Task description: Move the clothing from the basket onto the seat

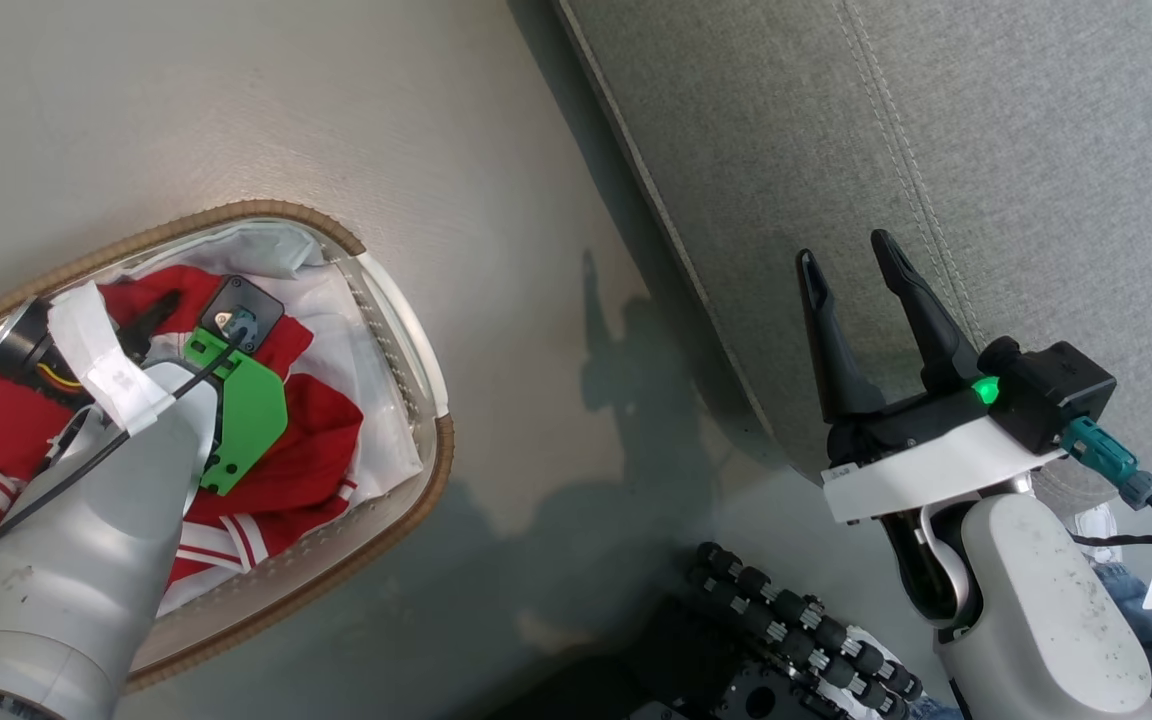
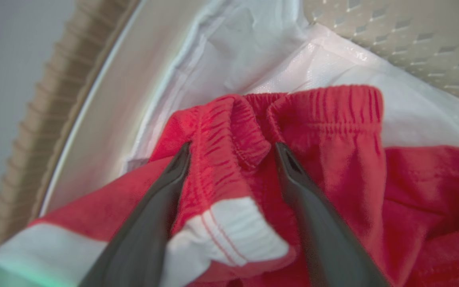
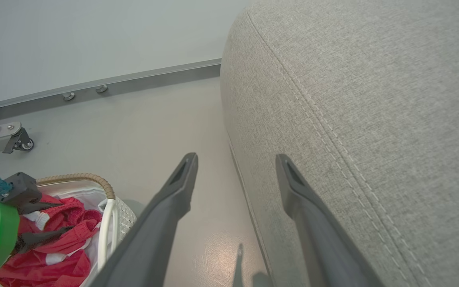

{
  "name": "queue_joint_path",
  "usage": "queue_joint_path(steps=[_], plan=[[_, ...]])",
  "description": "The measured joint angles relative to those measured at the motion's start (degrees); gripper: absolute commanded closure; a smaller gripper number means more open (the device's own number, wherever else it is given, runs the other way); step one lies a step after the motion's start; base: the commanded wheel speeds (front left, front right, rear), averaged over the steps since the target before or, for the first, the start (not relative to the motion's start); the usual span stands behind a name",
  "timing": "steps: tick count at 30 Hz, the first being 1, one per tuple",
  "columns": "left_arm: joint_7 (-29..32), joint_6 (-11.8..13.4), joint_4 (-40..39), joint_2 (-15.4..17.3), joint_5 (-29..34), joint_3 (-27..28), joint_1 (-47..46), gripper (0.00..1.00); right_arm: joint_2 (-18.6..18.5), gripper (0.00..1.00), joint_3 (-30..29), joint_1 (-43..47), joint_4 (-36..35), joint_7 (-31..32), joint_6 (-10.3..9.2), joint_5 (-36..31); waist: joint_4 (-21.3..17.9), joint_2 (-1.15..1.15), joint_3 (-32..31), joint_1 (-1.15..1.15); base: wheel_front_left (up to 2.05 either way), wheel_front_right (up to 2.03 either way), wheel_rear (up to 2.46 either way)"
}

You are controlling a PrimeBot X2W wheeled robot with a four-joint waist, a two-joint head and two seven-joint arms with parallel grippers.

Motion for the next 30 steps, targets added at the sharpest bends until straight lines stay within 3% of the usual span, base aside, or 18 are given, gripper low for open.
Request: queue_joint_path(steps=[1, 2, 3, 4, 16, 30], plan=[[0.37, 0.35, 0.31, -0.15, -0.46, 0.31, 0.03, 0.18, 0.0, 0.0, 0.03, 0.0, 0.08, 0.0, 0.0, 0.09, -0.19, 0.0, 0.12, 0.0, 0.0, 0.0, 0.0], [0.6, 0.65, 0.46, -0.31, -0.78, 0.54, 0.09, 0.58, -0.01, 0.0, 0.05, -0.01, 0.16, 0.01, 0.0, 0.12, -0.29, 0.0, 0.16, 0.0, 0.0, 0.0, 0.0], [0.63, 0.78, 0.52, -0.38, -0.94, 0.65, 0.17, 0.73, -0.01, 0.0, 0.07, -0.01, 0.23, 0.0, 0.0, 0.18, -0.31, 0.0, 0.13, 0.0, 0.0, 0.0, 0.0], [0.56, 1.08, 0.63, -0.53, -1.41, 0.81, 0.41, 1.0, 0.01, 0.0, 0.05, -0.01, 0.37, 0.0, 0.0, 0.22, -0.29, 0.0, -0.02, 0.0, 0.0, 0.0, 0.0], [-4.55, 0.89, 0.34, -3.93, -6.71, 3.52, 5.43, 1.0, 0.04, 0.0, -1.72, 0.27, 1.86, 0.01, 0.0, -2.6, 2.21, 0.0, -4.26, 0.0, 0.0, 0.0, 0.0], [-12.44, -1.99, -3.49, -8.49, -10.12, 3.81, 9.09, 1.0, 0.12, 0.0, -6.47, 3.58, 4.72, 0.01, 0.0, -10.8, 9.06, 0.0, -14.78, -0.01, 0.0, 0.0, 0.0]])
